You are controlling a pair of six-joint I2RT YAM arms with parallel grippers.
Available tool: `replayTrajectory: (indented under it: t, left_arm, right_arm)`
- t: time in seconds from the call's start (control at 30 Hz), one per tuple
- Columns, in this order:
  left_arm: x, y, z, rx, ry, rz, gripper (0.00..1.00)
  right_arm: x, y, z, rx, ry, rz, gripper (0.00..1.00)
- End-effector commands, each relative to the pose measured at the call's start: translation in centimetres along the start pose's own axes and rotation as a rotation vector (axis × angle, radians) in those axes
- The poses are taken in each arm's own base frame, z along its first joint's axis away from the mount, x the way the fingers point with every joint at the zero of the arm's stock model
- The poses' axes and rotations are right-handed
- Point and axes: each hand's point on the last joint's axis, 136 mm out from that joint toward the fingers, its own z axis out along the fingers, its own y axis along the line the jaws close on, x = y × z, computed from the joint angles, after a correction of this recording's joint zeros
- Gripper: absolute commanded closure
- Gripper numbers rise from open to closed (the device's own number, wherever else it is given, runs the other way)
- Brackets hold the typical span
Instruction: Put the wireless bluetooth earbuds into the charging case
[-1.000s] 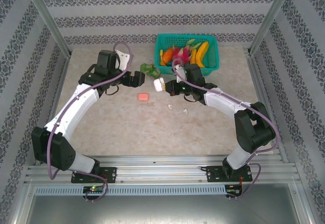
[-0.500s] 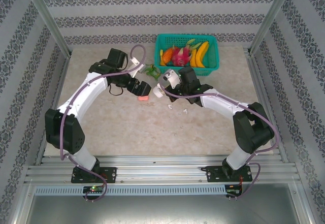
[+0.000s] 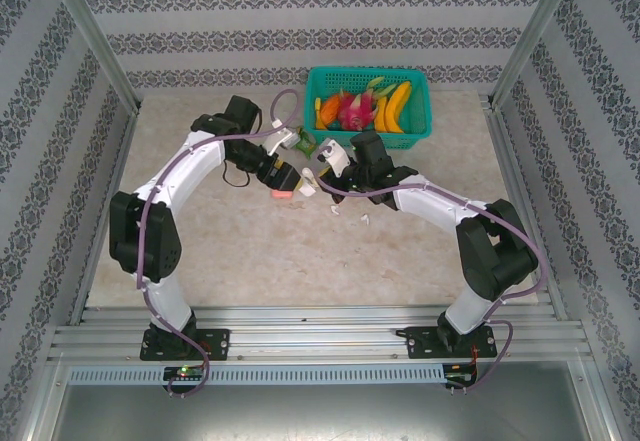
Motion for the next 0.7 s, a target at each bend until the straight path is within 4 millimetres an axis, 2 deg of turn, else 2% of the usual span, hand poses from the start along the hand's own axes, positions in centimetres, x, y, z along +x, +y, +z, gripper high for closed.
replayTrajectory:
  t: [0.0, 0.3, 0.67]
  left_arm:
    - [-0.4, -0.5, -0.3, 0.042, -0.013, 0.025, 0.29]
    - [-0.9, -0.9, 0.4, 0.100, -0.019, 0.008, 0.38]
    - [-0.3, -3.2, 0.2, 0.159, 0.003, 0.033, 0.46]
  right_arm:
    - [-1.4, 0.8, -1.1, -0.047, -0.057, -0.013, 1.00]
    - [-2.2, 1.3, -1.8, -0.069, -0.088, -0.003, 1.00]
    - [-3.2, 1.6, -3.1, -0.113, -0.120, -0.027, 1.00]
